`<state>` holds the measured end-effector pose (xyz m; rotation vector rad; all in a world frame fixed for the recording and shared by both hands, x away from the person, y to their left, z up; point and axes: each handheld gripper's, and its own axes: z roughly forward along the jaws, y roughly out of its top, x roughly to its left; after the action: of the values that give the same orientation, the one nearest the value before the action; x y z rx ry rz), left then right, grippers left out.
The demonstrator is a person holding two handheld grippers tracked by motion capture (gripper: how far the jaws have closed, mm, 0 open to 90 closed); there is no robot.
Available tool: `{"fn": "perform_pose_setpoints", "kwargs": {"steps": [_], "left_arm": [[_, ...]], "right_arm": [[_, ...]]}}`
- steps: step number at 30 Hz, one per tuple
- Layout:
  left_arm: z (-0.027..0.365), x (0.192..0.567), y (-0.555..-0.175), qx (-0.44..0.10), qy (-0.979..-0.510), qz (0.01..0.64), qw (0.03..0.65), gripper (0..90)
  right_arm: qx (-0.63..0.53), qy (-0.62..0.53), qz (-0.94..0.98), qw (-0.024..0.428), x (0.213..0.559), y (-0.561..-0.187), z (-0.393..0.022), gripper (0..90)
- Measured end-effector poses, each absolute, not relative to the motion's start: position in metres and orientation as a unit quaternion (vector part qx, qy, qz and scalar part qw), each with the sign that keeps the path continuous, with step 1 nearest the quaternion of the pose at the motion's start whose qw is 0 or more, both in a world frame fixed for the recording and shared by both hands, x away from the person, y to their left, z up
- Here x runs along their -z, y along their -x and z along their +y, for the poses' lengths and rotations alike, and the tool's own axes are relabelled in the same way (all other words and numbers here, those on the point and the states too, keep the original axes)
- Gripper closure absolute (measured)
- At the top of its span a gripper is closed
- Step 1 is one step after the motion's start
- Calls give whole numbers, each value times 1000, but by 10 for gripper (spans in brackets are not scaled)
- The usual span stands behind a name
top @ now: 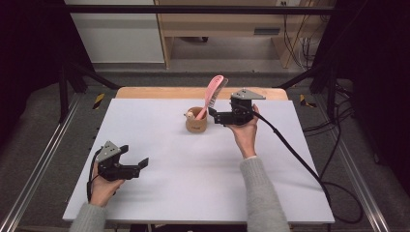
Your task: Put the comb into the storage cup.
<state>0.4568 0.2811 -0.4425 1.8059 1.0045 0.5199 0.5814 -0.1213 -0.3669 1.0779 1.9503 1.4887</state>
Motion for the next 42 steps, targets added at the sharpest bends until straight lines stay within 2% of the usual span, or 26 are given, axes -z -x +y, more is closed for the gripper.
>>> {"fn": "perform_pose_setpoints", "kwargs": {"steps": [19, 42], "left_arm": [[281, 442, -457, -213, -743, 411, 484, 23], [279, 443, -456, -213, -746, 408, 481, 23]], "right_arm": [[-579, -365, 702, 198, 376, -538, -154, 0], [-581, -344, 712, 191, 403, -500, -194, 0]]}}
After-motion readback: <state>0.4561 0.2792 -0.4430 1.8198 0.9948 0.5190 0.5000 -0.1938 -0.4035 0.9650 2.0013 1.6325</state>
